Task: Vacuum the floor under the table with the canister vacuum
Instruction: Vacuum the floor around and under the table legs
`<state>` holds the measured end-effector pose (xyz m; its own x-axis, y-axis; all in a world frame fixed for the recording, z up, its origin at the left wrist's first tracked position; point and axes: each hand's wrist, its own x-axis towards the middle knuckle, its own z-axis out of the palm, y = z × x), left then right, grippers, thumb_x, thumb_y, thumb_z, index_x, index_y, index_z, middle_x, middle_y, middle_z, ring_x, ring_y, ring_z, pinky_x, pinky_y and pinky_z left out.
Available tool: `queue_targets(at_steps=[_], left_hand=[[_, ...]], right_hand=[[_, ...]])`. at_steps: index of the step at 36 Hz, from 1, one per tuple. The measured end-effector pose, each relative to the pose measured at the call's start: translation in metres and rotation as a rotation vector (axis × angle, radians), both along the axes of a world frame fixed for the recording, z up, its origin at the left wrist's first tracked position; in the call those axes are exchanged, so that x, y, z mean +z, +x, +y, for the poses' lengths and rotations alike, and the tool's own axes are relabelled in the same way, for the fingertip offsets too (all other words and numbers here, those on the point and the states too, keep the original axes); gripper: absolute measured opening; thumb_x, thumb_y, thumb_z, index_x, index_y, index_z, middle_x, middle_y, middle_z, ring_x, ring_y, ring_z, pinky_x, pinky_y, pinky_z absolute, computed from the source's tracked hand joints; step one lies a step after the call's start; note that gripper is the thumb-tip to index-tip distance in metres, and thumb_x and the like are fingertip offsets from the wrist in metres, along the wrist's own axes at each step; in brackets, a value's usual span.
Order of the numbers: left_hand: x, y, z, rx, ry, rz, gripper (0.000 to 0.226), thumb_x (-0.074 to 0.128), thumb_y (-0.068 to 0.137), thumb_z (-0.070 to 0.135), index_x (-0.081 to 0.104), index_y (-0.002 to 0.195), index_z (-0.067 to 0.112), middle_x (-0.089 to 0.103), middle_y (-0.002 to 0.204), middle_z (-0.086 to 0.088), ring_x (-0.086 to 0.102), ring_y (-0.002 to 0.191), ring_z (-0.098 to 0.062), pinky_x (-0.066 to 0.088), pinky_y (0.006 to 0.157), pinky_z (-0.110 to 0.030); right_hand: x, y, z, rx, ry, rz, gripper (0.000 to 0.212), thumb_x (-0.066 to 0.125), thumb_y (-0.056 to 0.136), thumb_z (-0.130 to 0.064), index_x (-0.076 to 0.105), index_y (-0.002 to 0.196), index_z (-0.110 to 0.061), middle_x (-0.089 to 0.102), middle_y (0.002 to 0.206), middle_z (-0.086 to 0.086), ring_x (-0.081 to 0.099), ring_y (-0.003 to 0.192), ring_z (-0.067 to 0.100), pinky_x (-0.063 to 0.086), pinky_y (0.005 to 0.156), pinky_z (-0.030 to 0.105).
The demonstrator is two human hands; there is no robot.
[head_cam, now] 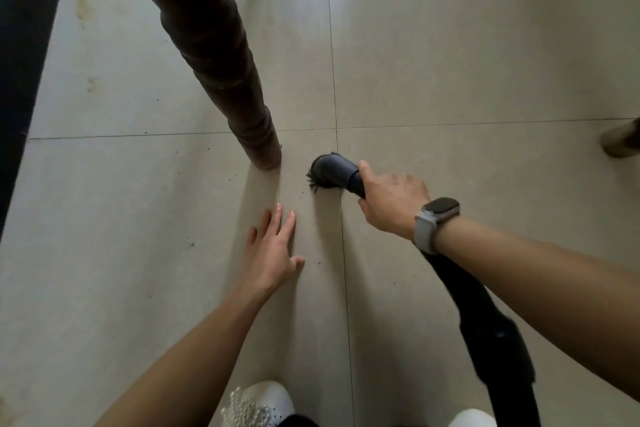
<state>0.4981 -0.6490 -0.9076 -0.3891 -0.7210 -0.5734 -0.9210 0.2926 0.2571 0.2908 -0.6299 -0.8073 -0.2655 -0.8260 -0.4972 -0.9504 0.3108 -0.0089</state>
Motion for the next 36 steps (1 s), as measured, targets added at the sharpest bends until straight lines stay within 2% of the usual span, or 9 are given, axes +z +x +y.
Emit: queue_targets(at_steps=[3, 6, 13, 18, 21, 25, 30, 32, 36], left_hand=[[0.001, 0.001, -0.001, -0.002, 0.010, 0.009, 0.090, 0.063, 0.088, 0.039, 0.002, 0.154, 0.027, -0.015, 0.160, 0.004, -0.010, 0.147, -0.017, -0.001, 0.118, -0.038], [0.001, 0.001, 0.001, 0.037, -0.003, 0.024, 0.096, 0.064, 0.087, 0.039, -0.002, 0.154, 0.020, -0.013, 0.160, 0.004, -0.009, 0.147, -0.016, -0.002, 0.118, -0.037], [0.001, 0.003, -0.001, 0.042, -0.024, 0.005, 0.102, 0.065, 0.085, 0.046, -0.005, 0.153, 0.017, -0.015, 0.160, -0.001, -0.012, 0.147, -0.020, -0.001, 0.119, -0.034], [0.002, 0.003, -0.001, 0.038, -0.025, 0.011, 0.102, 0.066, 0.085, 0.046, -0.004, 0.154, 0.018, -0.014, 0.160, -0.001, -0.011, 0.147, -0.021, 0.001, 0.121, -0.034], [0.000, 0.003, -0.001, 0.047, -0.026, 0.015, 0.101, 0.066, 0.085, 0.045, -0.004, 0.154, 0.018, -0.014, 0.160, -0.001, -0.012, 0.147, -0.021, 0.002, 0.121, -0.036], [-0.001, 0.003, -0.001, 0.039, -0.021, 0.009, 0.101, 0.066, 0.085, 0.045, -0.003, 0.154, 0.018, -0.014, 0.160, -0.001, -0.012, 0.147, -0.021, 0.001, 0.121, -0.036], [-0.003, 0.005, -0.001, 0.044, -0.031, 0.029, 0.100, 0.066, 0.085, 0.043, -0.003, 0.153, 0.020, -0.013, 0.160, 0.001, -0.011, 0.147, -0.019, 0.003, 0.121, -0.036], [-0.004, 0.005, 0.000, 0.054, -0.050, 0.018, 0.100, 0.065, 0.085, 0.042, -0.004, 0.153, 0.020, -0.013, 0.161, 0.001, -0.011, 0.147, -0.019, 0.003, 0.121, -0.037], [-0.005, 0.012, -0.001, 0.102, -0.047, -0.053, 0.109, 0.063, 0.078, 0.061, -0.010, 0.152, 0.026, -0.020, 0.159, -0.002, -0.015, 0.147, -0.025, 0.000, 0.118, -0.046]], right_hand=[[0.003, 0.011, 0.025, 0.024, 0.100, -0.060, 0.063, 0.043, 0.099, -0.028, 0.007, 0.150, -0.020, 0.061, 0.114, 0.009, 0.059, 0.096, 0.026, 0.048, 0.073, 0.034], [0.009, 0.015, 0.056, 0.106, 0.183, -0.096, 0.066, 0.041, 0.100, -0.034, 0.002, 0.150, -0.021, 0.060, 0.119, 0.009, 0.060, 0.100, 0.026, 0.049, 0.077, 0.034], [0.006, 0.003, 0.005, -0.009, 0.090, -0.047, 0.053, 0.042, 0.098, -0.037, 0.024, 0.145, -0.019, 0.058, 0.123, 0.011, 0.057, 0.105, 0.030, 0.040, 0.071, 0.033], [0.015, 0.014, 0.043, 0.051, 0.228, -0.123, 0.053, 0.043, 0.098, -0.039, 0.024, 0.144, -0.023, 0.059, 0.117, 0.007, 0.059, 0.095, 0.023, 0.050, 0.075, 0.031], [0.016, 0.011, 0.048, 0.064, 0.215, -0.147, 0.049, 0.043, 0.097, -0.041, 0.028, 0.141, -0.023, 0.061, 0.114, 0.006, 0.058, 0.089, 0.023, 0.049, 0.072, 0.031], [0.009, 0.003, 0.012, -0.016, 0.153, -0.122, 0.044, 0.046, 0.096, -0.042, 0.037, 0.134, -0.021, 0.059, 0.110, 0.006, 0.053, 0.082, 0.023, 0.044, 0.067, 0.031], [0.012, 0.024, 0.027, 0.040, 0.223, -0.172, 0.046, 0.046, 0.097, -0.038, 0.033, 0.139, -0.024, 0.060, 0.115, 0.007, 0.059, 0.095, 0.025, 0.049, 0.074, 0.032], [0.012, 0.028, 0.033, 0.072, 0.220, -0.174, 0.047, 0.046, 0.096, -0.042, 0.033, 0.138, -0.026, 0.060, 0.113, 0.006, 0.059, 0.093, 0.024, 0.052, 0.076, 0.034], [0.010, 0.017, -0.004, 0.023, 0.129, -0.092, 0.044, 0.045, 0.097, -0.041, 0.035, 0.136, -0.022, 0.059, 0.114, 0.007, 0.053, 0.089, 0.024, 0.044, 0.070, 0.033]])
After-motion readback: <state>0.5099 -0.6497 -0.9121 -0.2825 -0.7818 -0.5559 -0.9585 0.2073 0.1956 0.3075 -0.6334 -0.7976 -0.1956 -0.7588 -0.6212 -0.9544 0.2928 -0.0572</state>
